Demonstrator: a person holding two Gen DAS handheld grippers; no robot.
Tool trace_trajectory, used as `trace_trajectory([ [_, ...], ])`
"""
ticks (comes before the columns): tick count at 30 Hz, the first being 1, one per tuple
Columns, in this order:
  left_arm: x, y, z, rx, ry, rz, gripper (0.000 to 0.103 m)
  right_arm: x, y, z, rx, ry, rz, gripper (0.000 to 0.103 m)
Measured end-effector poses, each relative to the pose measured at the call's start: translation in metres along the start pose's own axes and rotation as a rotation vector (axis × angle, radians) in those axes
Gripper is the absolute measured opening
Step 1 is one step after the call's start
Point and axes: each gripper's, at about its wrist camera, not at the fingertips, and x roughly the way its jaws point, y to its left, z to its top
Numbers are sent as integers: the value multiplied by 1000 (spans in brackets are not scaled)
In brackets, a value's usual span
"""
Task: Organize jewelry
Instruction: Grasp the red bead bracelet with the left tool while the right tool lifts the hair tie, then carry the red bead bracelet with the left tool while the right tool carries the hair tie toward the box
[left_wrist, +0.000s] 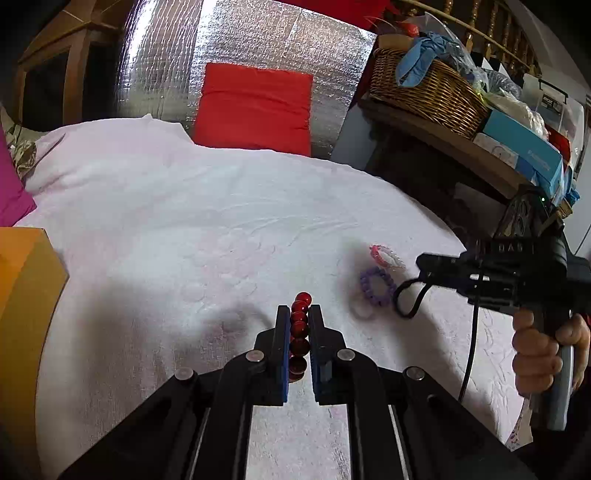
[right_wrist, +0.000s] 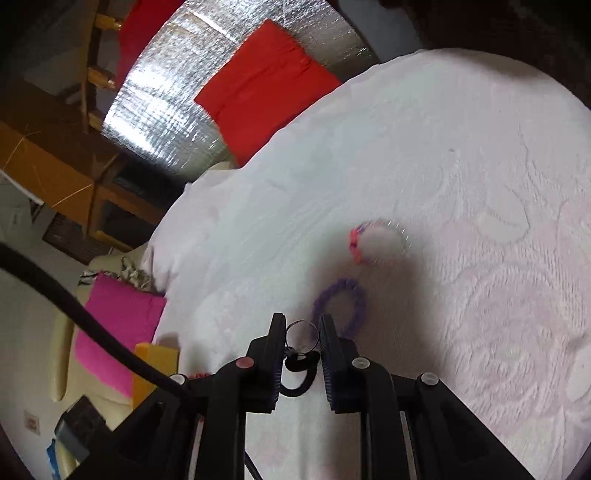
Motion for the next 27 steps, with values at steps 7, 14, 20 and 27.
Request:
trace_trajectory([
  [7, 12, -9, -6, 41, 50, 1, 10, 32, 18, -23, -106, 116, -124, 20],
  [14, 20, -6, -10, 36, 87, 13, 10, 39, 16, -23, -113, 169, -210, 36],
  [20, 20, -7, -12, 38, 92, 13, 10, 30, 7, -18, -45, 175, -184, 63],
  [27, 20, -12, -13, 52, 93, 9, 10, 37, 10, -26, -23, 139, -237, 38],
])
